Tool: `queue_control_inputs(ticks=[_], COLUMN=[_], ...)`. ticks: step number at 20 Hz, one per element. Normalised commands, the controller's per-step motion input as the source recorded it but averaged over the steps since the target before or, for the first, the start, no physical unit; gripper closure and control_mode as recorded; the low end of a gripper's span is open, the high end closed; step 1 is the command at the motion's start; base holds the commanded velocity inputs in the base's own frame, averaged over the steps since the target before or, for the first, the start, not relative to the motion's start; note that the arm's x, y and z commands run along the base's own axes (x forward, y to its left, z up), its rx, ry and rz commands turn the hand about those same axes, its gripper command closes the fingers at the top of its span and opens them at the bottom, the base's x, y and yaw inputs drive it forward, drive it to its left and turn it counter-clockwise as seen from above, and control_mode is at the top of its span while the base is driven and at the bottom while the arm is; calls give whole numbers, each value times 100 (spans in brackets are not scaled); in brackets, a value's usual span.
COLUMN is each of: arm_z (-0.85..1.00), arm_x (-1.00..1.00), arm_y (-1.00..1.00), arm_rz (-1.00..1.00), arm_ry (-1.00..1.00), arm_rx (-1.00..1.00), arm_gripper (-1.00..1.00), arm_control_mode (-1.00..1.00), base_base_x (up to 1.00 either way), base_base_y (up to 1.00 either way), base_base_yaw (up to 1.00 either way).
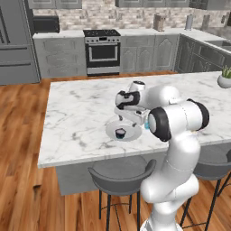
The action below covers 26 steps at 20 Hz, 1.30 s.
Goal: Place two yogurt containers on each plate.
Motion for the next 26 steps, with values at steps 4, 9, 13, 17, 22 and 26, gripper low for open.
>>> queue_control_inputs(ticks=[4,9,13,17,22,26], arm_z=[13,5,0,0,0,-4], arm_x=[0,0,7,22,26,22], arm_y=[-91,-83,-52,-34,-17,-15], arm_rz=[0,1,7,19,15,8], arm_ry=[0,0,0,0,0,0], arm_rx=[0,0,0,0,0,0], arm_gripper=[-100,-100,-100,-100,-100,-100], arm_control_mode=[-100,-100,-100,-100,-100,-100], base_base_x=[0,0,0,0,0,0], base_base_y=[0,0,0,0,0,0], base_base_yaw=[0,0,0,0,0,0])
